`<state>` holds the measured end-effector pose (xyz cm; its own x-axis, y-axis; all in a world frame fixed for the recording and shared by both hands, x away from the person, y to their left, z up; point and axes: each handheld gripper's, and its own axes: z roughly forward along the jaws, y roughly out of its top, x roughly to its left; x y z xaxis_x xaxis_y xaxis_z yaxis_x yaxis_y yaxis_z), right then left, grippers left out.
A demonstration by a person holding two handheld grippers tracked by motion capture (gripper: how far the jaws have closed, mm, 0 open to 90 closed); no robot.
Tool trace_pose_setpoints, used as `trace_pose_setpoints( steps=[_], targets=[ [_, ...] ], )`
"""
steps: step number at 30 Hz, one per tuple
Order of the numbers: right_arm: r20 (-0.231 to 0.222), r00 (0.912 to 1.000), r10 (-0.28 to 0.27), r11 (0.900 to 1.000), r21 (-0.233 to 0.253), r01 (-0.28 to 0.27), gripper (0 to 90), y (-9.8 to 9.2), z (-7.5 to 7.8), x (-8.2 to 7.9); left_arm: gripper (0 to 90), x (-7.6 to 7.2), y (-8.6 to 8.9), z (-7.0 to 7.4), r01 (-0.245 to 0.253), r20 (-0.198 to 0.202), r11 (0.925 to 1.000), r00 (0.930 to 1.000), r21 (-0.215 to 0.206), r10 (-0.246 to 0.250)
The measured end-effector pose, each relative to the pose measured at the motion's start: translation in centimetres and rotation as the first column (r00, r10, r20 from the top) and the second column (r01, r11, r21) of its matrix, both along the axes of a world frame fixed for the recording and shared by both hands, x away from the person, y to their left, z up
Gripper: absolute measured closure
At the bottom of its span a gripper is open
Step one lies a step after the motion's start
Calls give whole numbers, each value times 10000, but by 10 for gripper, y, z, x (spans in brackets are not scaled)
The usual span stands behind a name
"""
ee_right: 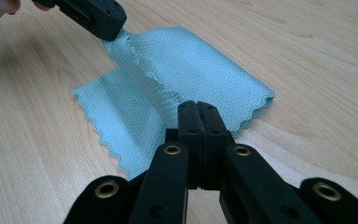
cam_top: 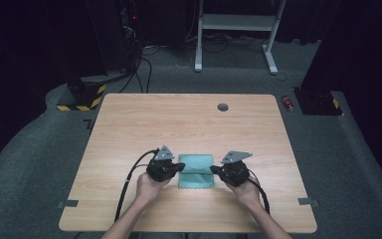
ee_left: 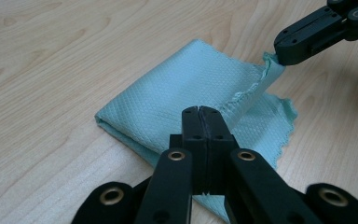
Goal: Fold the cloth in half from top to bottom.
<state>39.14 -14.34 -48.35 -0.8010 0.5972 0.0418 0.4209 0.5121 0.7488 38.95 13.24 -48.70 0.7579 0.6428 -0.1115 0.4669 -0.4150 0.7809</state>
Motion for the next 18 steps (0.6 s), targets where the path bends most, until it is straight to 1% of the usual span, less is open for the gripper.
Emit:
trace_pose_setpoints(
  steps=[3, 9, 14, 18],
  targets=[
    [-57, 10000, 17, 10000, -37, -17, 900, 0, -3, -2, 896, -4, -1, -3, 17, 127, 9999, 9999, 172, -19],
    [-69, 10000, 58, 9999, -130, -59, 900, 1, -8, -5, 896, -8, -1, -8, -8, 61, 9999, 10000, 153, 7],
    [-30, 9999, 116, 9997, -207, -117, 900, 3, -10, -5, 894, -9, -1, -11, -108, 104, 9998, 9999, 159, 106],
    [-76, 9999, 119, 9995, -290, -121, 900, 3, -13, -4, 895, -9, -2, -15, -128, 91, 9995, 9999, 280, 126]
  ],
)
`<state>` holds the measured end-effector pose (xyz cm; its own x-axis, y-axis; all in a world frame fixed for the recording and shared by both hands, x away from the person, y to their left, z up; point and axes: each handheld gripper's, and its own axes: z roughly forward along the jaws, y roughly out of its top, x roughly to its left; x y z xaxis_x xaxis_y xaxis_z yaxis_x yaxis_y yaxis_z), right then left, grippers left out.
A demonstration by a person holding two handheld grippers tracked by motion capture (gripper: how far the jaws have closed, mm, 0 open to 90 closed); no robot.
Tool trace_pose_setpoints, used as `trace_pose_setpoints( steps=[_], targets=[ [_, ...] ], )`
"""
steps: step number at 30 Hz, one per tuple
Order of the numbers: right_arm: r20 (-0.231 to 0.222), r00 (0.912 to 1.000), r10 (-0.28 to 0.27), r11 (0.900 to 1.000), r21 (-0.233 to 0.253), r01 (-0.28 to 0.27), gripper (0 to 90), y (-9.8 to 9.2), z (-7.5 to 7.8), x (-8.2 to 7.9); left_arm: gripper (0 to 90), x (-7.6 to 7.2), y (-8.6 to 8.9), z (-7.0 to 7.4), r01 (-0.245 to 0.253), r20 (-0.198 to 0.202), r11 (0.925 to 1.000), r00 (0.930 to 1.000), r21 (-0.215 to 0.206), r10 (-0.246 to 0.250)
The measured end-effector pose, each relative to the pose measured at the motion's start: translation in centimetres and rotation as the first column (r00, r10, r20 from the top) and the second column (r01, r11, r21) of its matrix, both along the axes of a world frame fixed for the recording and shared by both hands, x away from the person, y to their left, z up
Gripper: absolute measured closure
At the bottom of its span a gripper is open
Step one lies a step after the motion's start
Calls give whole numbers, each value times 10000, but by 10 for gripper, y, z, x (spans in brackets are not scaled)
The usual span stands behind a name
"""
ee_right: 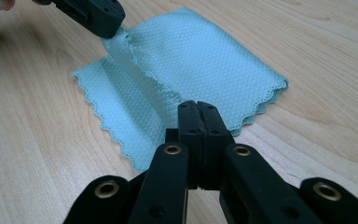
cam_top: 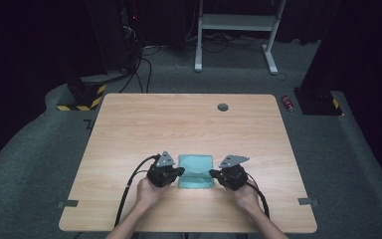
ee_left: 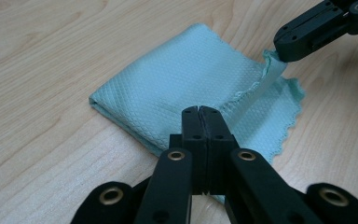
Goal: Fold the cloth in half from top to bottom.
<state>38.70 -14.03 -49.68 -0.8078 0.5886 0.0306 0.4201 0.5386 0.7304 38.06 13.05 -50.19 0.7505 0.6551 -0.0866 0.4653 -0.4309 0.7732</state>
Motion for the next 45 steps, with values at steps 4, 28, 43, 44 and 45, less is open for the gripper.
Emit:
trace_pose_setpoints(
  steps=[4, 28, 43, 44, 45],
  targets=[
    [-2, 10000, 61, 10000, -62, -61, 900, 0, -4, -1, 894, -2, -1, -3, -39, -1, 10000, 10000, 17, 39],
    [-390, 9989, 253, 9996, 102, -249, 890, -4, -12, -8, 886, -10, -1, -10, 236, -243, 9997, 9994, -7, -236],
    [-565, 9981, 254, 9995, 225, -242, 881, -4, -16, -11, 885, -13, -1, -14, 282, -387, 9996, 9989, 0, -282],
    [-601, 9978, 264, 9994, 228, -251, 871, -4, -16, -11, 883, -13, -1, -14, 277, -391, 9996, 9989, -6, -277],
    [-612, 9977, 275, 9994, 242, -261, 857, -4, -16, -11, 881, -14, 0, -14, 248, -421, 9997, 9988, -44, -249]
  ],
)
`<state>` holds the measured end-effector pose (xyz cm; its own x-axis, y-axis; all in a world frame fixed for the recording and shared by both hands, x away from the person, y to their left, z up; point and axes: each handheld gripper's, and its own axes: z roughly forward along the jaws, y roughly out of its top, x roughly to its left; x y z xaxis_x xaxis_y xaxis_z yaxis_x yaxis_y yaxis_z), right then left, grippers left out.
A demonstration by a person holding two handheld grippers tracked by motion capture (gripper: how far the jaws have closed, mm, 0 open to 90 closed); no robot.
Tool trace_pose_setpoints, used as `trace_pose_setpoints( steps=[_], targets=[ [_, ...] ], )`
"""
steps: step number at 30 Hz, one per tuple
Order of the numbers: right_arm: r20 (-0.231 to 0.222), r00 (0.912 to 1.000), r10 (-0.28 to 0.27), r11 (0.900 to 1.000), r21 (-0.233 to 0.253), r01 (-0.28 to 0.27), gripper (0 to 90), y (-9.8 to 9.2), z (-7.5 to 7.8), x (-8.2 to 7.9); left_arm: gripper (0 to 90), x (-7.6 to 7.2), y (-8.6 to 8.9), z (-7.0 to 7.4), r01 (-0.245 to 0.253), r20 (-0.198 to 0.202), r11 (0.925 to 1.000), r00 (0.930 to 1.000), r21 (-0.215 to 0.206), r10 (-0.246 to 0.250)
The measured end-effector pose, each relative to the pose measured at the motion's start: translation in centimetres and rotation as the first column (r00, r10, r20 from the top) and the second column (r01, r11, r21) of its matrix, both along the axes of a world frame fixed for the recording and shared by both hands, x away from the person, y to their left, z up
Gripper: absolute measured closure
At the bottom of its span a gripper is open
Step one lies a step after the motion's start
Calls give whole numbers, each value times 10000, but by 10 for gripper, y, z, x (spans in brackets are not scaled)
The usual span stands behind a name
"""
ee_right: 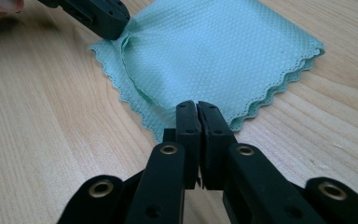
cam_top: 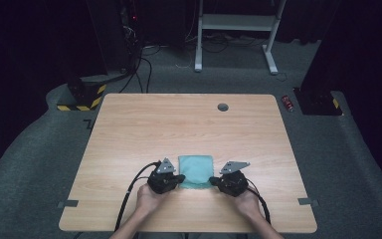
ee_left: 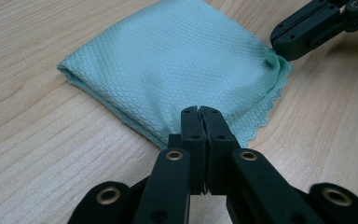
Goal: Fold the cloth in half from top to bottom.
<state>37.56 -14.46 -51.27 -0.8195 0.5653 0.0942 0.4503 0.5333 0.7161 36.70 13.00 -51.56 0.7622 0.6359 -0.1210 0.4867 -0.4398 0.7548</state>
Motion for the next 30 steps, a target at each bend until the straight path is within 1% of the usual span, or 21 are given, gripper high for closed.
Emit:
trace_pose_setpoints(
  steps=[4, 5, 8, 15, 17, 19, 21, 23, 24, 25, 27, 30],
  targets=[
    [-33, 10000, 15, 10000, 56, -15, 823, -1, 0, -2, 855, -2, 2, -2, -6, -13, 10000, 10000, -63, 6],
    [-62, 10000, -5, 10000, 42, 6, 821, -1, 0, -2, 853, -2, 3, -2, 20, -18, 10000, 10000, -14, -20],
    [-65, 10000, -20, 10000, 67, 20, 813, -1, 0, -3, 849, -3, 4, -2, 12, -83, 10000, 10000, -83, -13],
    [-117, 9999, 19, 9998, 195, -17, 768, -2, 1, -3, 823, -4, 7, -2, -1, -36, 10000, 10000, -57, 1],
    [-50, 10000, -18, 9997, 245, 19, 747, -4, 2, -4, 802, -4, 9, 0, -84, -29, 9997, 10000, -217, 83],
    [35, 10000, -71, 9994, 331, 70, 744, -7, 4, -4, 789, -2, 14, 2, -195, -45, 9984, 9998, -530, 193],
    [3, 9999, -151, 9983, 566, 150, 738, -10, 6, -4, 785, -2, 17, 5, -294, -21, 9971, 9996, -705, 293],
    [-33, 9997, -257, 9973, 693, 259, 738, -11, 7, -3, 785, -1, 19, 8, -345, -5, 9961, 9994, -818, 346],
    [-50, 9995, -299, 9964, 797, 302, 738, -12, 8, -2, 784, 0, 20, 10, -420, -1, 9942, 9991, -991, 422],
    [-130, 9992, -385, 9947, 950, 396, 739, -13, 8, -1, 782, 1, 20, 11, -432, -34, 9936, 9991, -1040, 431],
    [-150, 9987, -489, 9926, 1103, 503, 748, -13, 9, 0, 778, 4, 19, 13, -441, 16, 9935, 9990, -1046, 445],
    [-127, 9975, -694, 9917, 1073, 704, 759, -9, 11, 4, 760, 9, 10, 13, -462, -51, 9953, 9989, -852, 459]
  ],
)
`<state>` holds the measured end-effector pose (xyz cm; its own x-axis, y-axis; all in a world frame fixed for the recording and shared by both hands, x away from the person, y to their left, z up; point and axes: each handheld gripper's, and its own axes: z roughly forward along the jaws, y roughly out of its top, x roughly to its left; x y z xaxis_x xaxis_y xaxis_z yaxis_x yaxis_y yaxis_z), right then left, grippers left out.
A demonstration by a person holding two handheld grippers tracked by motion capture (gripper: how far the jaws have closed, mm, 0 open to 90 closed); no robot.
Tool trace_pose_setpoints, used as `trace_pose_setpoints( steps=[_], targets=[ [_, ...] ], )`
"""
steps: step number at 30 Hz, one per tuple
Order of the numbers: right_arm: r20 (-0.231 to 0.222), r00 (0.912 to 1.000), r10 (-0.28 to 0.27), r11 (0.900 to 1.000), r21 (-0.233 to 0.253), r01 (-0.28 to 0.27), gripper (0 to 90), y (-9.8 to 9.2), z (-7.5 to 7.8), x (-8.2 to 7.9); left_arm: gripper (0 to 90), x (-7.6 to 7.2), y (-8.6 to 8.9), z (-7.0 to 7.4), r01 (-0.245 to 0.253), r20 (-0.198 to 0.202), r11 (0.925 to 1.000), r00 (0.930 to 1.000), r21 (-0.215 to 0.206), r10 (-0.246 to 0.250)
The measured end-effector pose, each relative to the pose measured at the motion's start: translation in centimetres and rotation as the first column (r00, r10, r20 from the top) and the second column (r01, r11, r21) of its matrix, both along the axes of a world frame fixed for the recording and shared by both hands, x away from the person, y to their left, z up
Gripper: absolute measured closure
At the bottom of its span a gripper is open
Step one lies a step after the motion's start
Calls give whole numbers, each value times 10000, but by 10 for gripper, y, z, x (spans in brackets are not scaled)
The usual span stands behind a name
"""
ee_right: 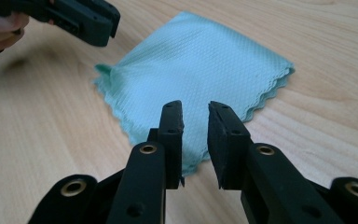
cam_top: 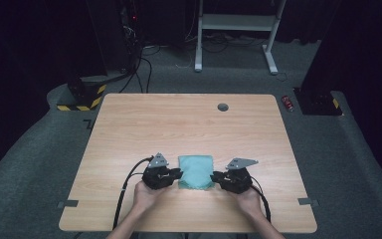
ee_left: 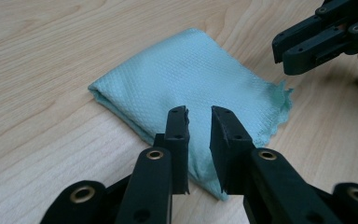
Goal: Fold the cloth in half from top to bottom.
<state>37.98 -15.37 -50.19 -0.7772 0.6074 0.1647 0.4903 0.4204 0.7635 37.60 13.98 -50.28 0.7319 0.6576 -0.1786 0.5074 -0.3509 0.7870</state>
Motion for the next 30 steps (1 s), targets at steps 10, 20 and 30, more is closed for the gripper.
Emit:
trace_pose_setpoints(
  steps=[10, 20, 30],
  targets=[
    [-176, 9996, -240, 9969, -758, 226, 766, 22, -4, 8, 645, 4, -19, -9, -126, -106, 9972, 9999, 741, 134],
    [-52, 10000, -70, 9928, -1200, 64, 741, 16, -9, -4, 589, -8, -16, -12, 25, -80, 9934, 10000, 1149, -16],
    [56, 10000, 8, 9913, -1318, 0, 702, 11, -12, -10, 578, -20, -8, -17, 115, 57, 9903, 9999, 1386, -124]
  ],
)
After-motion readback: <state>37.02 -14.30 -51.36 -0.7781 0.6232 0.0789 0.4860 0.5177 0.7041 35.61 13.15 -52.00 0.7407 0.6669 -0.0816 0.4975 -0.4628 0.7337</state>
